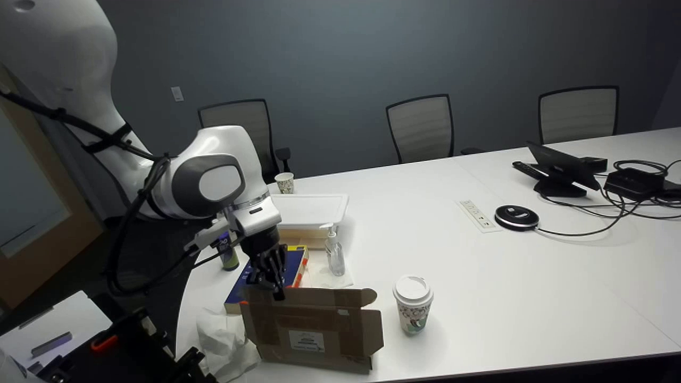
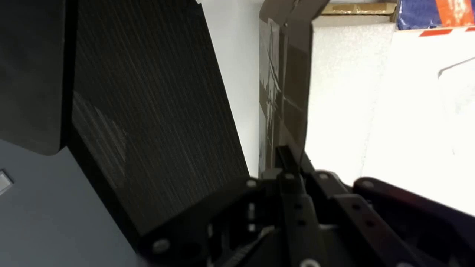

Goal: Completely open the brown box

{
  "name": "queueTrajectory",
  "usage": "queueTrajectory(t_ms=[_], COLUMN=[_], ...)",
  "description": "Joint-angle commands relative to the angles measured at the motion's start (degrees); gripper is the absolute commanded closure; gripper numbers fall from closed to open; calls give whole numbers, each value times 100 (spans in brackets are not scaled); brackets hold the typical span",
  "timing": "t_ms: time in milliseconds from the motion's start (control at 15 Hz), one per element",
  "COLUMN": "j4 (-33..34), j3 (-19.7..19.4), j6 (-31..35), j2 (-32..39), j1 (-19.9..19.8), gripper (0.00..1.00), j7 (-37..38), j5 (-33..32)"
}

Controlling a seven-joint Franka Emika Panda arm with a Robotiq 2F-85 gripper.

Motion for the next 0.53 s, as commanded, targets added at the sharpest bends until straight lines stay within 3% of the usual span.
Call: queueTrajectory(t_ms=[0, 467], j4=[-402, -799], j3=[-200, -610], j6=[357, 1037], j2=[-441, -706], j1=[-75, -217], gripper=[99, 99], j7=[-50, 133], j5=[-309, -1242])
